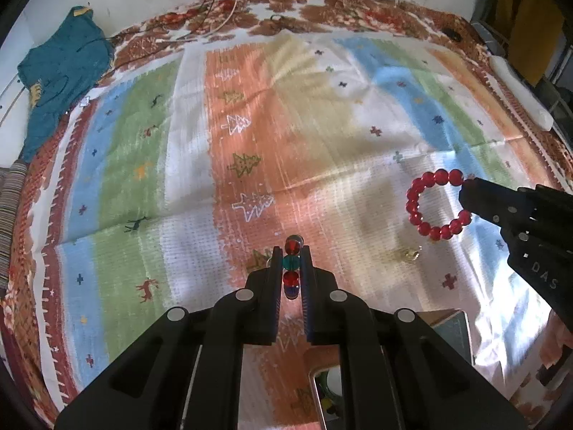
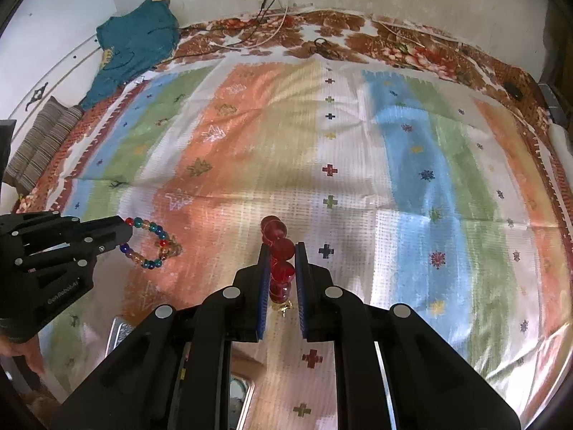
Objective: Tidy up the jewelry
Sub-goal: 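Lift both bracelets and carry them over the silver tin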
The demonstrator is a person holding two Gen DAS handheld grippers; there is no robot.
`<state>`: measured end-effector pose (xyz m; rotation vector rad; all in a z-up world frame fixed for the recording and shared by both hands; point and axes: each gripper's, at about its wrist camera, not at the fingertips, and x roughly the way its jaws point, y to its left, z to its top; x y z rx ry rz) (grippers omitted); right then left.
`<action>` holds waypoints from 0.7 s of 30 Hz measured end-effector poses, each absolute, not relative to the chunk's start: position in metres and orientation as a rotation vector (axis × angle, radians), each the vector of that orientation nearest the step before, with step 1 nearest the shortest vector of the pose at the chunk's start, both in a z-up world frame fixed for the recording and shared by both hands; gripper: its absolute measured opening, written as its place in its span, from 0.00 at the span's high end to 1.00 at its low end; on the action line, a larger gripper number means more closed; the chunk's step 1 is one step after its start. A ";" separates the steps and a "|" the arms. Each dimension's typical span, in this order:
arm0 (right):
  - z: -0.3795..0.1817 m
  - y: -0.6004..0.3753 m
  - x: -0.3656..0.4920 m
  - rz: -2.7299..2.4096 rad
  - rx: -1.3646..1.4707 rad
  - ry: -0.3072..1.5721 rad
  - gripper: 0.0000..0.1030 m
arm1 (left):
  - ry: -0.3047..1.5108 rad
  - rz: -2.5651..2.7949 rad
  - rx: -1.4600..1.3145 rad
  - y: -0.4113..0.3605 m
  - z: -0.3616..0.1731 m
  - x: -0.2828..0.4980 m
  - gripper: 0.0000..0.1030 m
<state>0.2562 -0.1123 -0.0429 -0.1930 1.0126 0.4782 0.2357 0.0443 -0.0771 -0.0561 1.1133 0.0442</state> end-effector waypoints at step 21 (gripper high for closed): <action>-0.009 -0.112 0.211 0.558 -0.189 0.944 0.86 | 0.989 -0.042 -0.095 0.032 -0.022 0.187 0.91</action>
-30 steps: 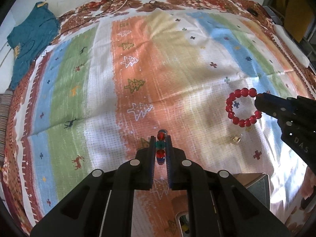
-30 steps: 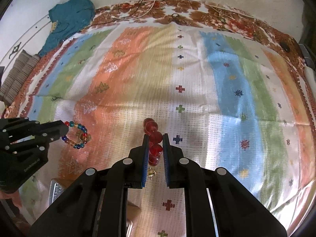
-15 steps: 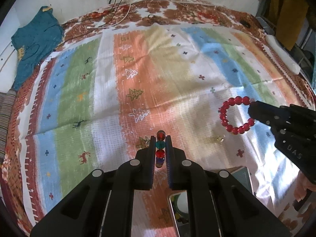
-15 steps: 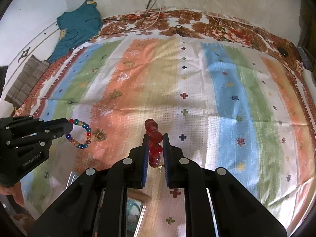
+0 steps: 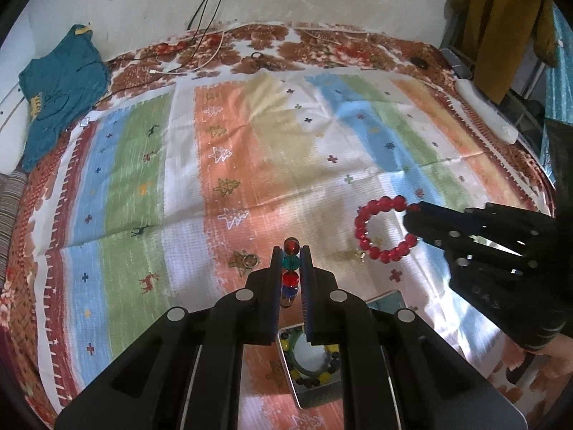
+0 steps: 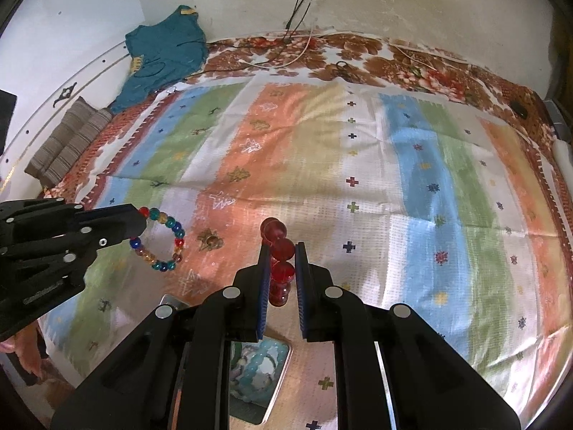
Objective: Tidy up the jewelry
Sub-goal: 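Lift both bracelets and carry them over the silver tin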
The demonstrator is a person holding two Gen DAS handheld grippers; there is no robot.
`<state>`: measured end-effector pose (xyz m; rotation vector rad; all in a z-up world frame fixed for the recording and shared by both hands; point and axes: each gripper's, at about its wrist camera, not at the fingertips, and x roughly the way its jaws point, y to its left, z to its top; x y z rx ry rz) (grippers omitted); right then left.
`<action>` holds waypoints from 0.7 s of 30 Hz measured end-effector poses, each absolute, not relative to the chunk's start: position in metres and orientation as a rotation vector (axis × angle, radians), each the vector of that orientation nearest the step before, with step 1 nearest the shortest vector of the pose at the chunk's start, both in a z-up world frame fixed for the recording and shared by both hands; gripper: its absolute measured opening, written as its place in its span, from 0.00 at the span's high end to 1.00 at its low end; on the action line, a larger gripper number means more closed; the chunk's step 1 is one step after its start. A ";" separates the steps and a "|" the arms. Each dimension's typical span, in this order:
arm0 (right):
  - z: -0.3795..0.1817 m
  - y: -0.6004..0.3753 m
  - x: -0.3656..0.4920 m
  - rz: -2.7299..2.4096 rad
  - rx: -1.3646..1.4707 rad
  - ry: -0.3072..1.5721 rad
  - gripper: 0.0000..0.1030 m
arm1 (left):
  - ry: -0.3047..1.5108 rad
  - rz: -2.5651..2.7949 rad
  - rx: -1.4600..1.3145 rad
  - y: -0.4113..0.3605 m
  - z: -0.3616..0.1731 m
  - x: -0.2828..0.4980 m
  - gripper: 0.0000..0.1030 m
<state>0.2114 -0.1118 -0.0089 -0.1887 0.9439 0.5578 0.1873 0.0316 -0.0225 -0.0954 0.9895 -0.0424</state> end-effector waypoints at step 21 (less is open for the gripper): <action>0.006 -0.115 0.171 0.609 -0.205 0.916 0.86 | 0.934 -0.096 -0.102 0.015 -0.004 0.140 0.91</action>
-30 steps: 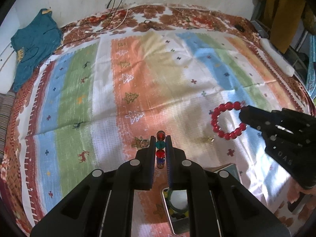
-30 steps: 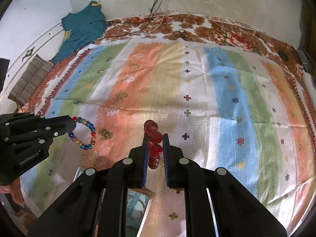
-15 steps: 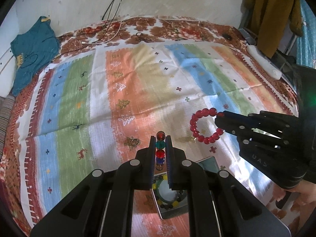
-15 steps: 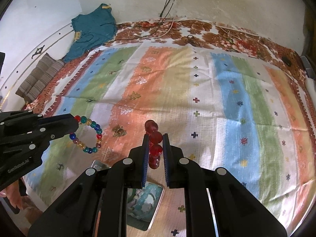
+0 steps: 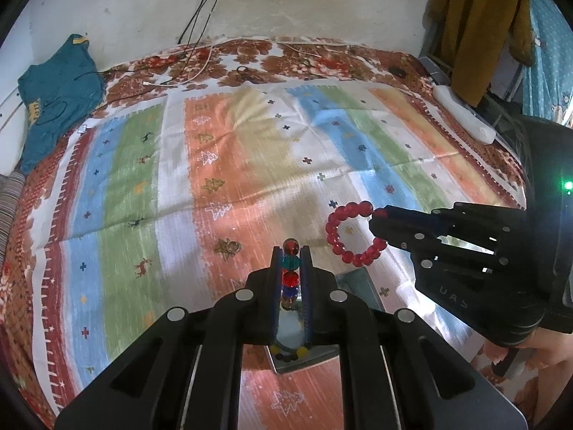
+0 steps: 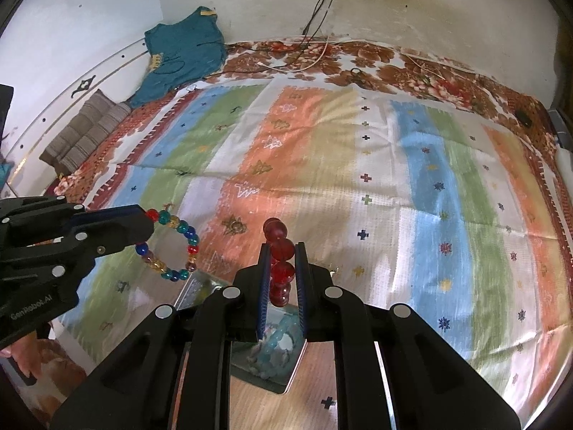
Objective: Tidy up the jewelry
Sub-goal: 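Lift both bracelets and carry them over the silver tin, then open both tools to drop the bracelets into the tin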
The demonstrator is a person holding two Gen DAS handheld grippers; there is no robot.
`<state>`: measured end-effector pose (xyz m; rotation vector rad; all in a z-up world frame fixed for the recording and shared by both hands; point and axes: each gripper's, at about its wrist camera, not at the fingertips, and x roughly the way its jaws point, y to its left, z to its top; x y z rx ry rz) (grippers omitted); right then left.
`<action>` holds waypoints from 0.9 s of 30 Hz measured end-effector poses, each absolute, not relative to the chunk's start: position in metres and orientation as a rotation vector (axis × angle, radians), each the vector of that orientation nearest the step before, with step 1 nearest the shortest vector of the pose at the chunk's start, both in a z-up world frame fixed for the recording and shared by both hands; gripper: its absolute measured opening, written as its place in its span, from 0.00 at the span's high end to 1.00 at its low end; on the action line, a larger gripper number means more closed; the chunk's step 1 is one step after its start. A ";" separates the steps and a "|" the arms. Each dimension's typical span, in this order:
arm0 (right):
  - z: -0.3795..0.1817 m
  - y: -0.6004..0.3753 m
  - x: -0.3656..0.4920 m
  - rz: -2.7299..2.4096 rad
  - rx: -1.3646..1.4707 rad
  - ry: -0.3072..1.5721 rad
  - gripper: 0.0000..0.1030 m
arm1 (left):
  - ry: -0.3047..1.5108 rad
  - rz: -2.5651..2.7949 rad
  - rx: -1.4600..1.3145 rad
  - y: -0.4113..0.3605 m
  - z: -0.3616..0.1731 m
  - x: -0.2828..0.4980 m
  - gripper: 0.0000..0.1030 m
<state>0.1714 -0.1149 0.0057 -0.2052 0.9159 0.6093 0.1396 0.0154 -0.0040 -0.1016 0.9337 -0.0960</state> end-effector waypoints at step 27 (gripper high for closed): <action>0.000 -0.131 0.126 0.623 -0.205 0.926 0.81 | 0.963 -0.060 -0.096 0.003 -0.016 0.107 0.76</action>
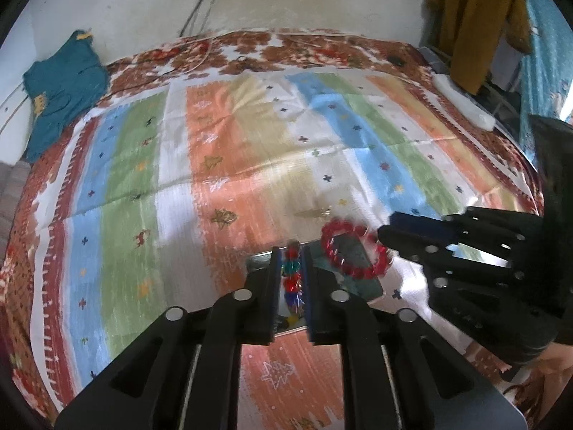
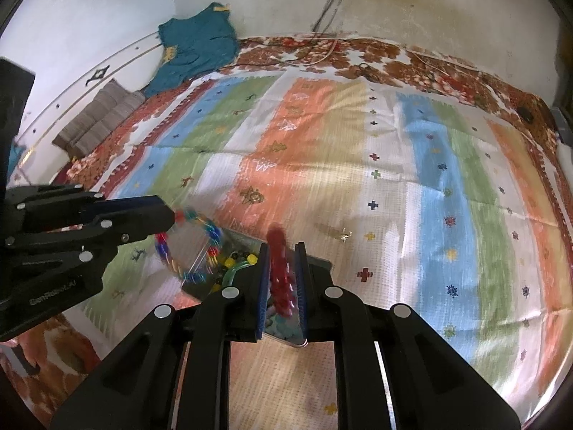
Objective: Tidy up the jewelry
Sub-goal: 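Open both tools to drop the bracelets into the tin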
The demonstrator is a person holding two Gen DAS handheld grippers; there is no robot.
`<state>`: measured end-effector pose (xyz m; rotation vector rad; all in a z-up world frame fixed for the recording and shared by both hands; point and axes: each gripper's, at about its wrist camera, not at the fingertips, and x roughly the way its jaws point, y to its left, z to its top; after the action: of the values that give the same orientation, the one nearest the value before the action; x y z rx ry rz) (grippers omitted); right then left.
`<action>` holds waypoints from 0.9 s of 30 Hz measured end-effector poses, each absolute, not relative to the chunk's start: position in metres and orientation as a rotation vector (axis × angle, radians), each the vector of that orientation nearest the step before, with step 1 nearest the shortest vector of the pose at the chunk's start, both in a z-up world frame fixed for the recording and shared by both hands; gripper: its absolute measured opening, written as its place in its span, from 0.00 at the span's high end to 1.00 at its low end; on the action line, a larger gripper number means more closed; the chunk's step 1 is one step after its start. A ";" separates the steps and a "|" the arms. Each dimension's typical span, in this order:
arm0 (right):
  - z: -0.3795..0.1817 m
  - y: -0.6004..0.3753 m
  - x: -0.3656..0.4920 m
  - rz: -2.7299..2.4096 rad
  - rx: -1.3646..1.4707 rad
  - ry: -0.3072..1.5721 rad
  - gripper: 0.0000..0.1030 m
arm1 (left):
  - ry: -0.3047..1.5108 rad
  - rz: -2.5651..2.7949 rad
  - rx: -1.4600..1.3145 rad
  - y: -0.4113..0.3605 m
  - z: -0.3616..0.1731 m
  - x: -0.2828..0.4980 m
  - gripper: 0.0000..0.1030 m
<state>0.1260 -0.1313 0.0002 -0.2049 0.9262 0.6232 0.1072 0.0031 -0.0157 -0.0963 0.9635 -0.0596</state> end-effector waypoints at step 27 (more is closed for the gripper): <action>-0.026 -0.143 0.173 0.500 -0.166 1.040 0.45 | 1.021 0.061 -0.162 0.031 -0.036 0.141 0.50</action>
<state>0.1732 -0.1426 -0.0264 -0.1655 1.0400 0.5001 0.1409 0.0312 -0.0360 -0.1618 1.0206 0.0611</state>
